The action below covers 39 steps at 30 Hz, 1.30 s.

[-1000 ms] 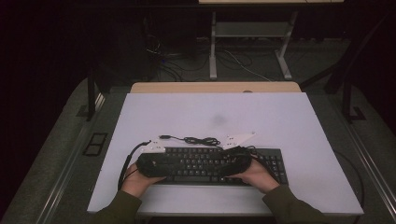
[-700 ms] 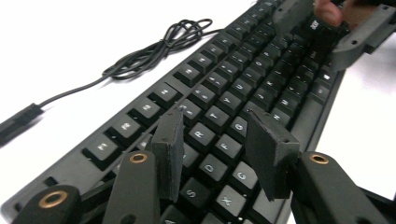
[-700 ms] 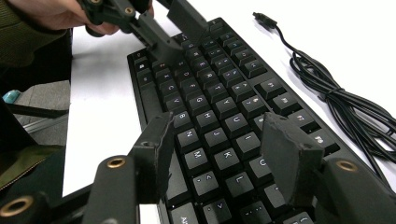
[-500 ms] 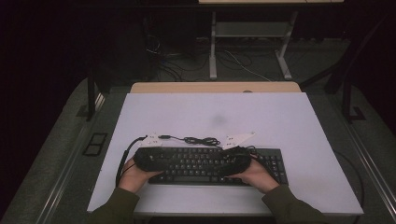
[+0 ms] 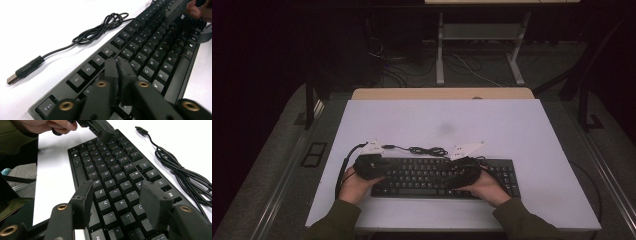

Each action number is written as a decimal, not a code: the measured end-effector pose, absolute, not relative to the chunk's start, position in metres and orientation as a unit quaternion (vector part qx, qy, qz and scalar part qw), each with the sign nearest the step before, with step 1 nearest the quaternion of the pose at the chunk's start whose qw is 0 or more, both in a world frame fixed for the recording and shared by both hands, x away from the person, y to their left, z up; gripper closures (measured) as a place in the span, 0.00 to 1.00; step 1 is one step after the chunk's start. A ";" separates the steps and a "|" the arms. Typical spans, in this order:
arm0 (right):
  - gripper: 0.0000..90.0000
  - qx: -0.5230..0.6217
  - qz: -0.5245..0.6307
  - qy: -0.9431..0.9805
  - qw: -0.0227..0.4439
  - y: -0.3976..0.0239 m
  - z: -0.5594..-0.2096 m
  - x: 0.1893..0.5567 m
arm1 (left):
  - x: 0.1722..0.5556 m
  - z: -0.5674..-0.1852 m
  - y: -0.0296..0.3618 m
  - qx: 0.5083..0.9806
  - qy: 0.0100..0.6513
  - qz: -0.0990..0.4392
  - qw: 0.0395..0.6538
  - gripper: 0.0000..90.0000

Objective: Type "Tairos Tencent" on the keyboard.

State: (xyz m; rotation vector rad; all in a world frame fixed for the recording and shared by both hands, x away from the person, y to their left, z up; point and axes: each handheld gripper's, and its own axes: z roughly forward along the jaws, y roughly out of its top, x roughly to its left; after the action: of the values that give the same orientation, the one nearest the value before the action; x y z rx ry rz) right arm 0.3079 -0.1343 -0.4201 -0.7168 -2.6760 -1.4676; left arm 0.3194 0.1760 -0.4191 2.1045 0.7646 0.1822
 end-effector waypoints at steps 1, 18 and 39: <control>0.49 -0.229 -0.468 -0.854 0.003 -0.134 -0.420 0.308 | 0.320 -0.420 0.176 0.845 0.308 0.072 0.432 0.99; 0.49 -0.229 -0.468 -0.854 0.002 -0.135 -0.420 0.308 | 0.319 -0.431 0.164 0.867 0.289 0.052 0.402 0.99; 0.55 -0.228 -0.474 -0.850 0.007 -0.132 -0.420 0.309 | 0.316 -0.425 0.171 0.848 0.304 0.052 0.431 0.90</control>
State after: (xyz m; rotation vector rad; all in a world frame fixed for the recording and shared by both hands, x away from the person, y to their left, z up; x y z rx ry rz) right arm 0.3086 -0.1318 -0.4204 -0.7143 -2.6591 -1.4836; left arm 0.3163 0.1711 -0.4250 2.1156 0.7584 0.1296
